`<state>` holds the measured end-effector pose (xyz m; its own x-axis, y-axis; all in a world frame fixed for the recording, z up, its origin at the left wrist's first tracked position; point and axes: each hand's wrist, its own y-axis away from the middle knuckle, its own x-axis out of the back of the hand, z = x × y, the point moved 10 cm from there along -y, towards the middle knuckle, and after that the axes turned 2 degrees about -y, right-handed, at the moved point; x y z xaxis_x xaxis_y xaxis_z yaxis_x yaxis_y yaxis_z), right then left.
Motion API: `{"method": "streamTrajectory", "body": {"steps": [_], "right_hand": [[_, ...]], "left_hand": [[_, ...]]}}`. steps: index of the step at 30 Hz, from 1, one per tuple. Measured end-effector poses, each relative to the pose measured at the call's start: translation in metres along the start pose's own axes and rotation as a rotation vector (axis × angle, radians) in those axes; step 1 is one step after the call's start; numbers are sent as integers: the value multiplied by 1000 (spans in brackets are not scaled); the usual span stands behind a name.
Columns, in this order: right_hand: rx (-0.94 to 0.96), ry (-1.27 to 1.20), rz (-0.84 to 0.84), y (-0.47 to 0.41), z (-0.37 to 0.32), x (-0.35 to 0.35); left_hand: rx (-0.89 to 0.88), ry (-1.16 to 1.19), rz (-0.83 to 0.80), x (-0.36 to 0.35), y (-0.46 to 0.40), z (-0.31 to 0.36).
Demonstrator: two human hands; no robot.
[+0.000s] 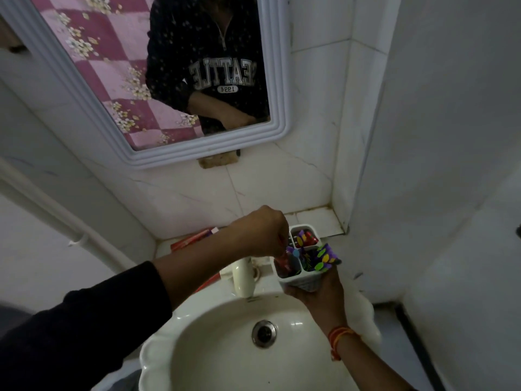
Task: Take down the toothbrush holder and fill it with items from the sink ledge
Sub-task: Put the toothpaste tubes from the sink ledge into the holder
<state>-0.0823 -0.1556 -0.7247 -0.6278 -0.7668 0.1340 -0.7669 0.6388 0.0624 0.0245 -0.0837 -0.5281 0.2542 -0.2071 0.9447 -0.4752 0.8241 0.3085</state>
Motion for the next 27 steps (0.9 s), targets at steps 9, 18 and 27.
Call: {"method": "streamTrajectory", "body": {"steps": [9, 18, 27], "right_hand": [[-15, 32, 2, -5, -4, 2], [-24, 36, -28, -7, -3, 1], [-40, -96, -32, -14, -4, -6]], "left_hand": [[297, 450, 184, 5, -3, -115], [546, 124, -48, -102, -7, -224], [537, 16, 82, -115, -8, -247]]}}
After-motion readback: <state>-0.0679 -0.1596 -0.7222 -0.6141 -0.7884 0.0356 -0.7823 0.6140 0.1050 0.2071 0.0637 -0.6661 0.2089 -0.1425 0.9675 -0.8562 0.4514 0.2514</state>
